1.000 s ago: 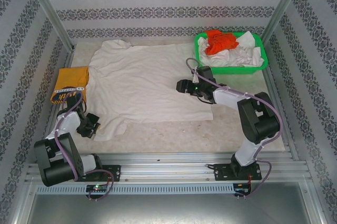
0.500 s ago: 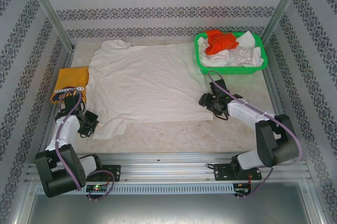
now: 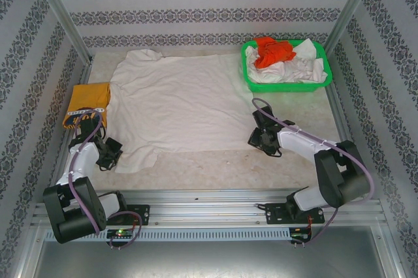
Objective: Fold and stack the t-shirts
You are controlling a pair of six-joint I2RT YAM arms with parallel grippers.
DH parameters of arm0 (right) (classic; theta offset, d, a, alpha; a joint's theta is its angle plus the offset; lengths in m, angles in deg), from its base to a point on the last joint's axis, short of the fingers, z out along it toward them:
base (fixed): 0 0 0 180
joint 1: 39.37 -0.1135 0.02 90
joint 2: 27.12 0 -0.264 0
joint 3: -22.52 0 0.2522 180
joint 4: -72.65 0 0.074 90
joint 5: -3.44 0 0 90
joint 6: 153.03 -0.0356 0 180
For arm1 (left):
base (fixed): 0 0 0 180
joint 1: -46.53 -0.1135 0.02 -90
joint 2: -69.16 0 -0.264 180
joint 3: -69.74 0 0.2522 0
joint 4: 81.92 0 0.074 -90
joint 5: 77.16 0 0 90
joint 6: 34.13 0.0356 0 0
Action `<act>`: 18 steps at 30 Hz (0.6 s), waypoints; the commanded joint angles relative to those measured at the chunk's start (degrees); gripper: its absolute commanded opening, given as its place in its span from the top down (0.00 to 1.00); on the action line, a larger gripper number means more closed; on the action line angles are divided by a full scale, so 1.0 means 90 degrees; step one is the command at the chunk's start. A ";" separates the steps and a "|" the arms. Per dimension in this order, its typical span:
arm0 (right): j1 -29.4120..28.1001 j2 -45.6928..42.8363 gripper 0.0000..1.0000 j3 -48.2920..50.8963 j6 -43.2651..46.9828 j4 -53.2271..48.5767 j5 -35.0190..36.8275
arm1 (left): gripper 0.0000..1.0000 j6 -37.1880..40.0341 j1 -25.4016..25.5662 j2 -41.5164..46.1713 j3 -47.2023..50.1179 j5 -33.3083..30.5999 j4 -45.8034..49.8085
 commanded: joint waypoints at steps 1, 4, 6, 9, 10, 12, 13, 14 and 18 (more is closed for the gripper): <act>-0.0028 0.0176 0.56 -0.0064 -0.0101 -0.0026 0.0142 | 1.00 0.0157 -0.0063 -0.0026 -0.0070 -0.0048 0.0020; -0.0009 0.0330 0.59 -0.0067 -0.0094 -0.0028 0.0093 | 1.00 0.0145 -0.0063 -0.0058 -0.0053 -0.0021 -0.0011; -0.0010 0.0354 0.62 -0.0040 -0.0111 0.0015 0.0075 | 1.00 0.0132 -0.0063 -0.0050 -0.0053 -0.0005 -0.0014; 0.0010 0.0364 0.74 0.0019 -0.0148 0.0086 0.0063 | 1.00 0.0107 -0.0063 -0.0047 -0.0031 0.0022 -0.0052; 0.0019 0.0357 0.80 0.0021 -0.0175 0.0086 0.0064 | 1.00 0.0105 -0.0063 -0.0048 -0.0046 0.0021 -0.0047; 0.0019 0.0320 0.95 0.0021 -0.0215 0.0035 0.0080 | 1.00 0.0096 -0.0063 -0.0039 -0.0065 0.0043 -0.0041; 0.0014 0.0272 0.99 0.0012 -0.0224 -0.0003 0.0114 | 1.00 0.0093 -0.0063 -0.0032 -0.0077 0.0049 -0.0022; 0.0019 0.0200 1.00 0.0004 -0.0228 -0.0053 0.0145 | 1.00 0.0101 -0.0060 0.0001 -0.0106 0.0045 0.0012; -0.0004 -0.0283 1.00 -0.0037 -0.0271 -0.0317 0.0365 | 1.00 0.0113 -0.0063 0.0191 -0.0230 -0.0025 0.0211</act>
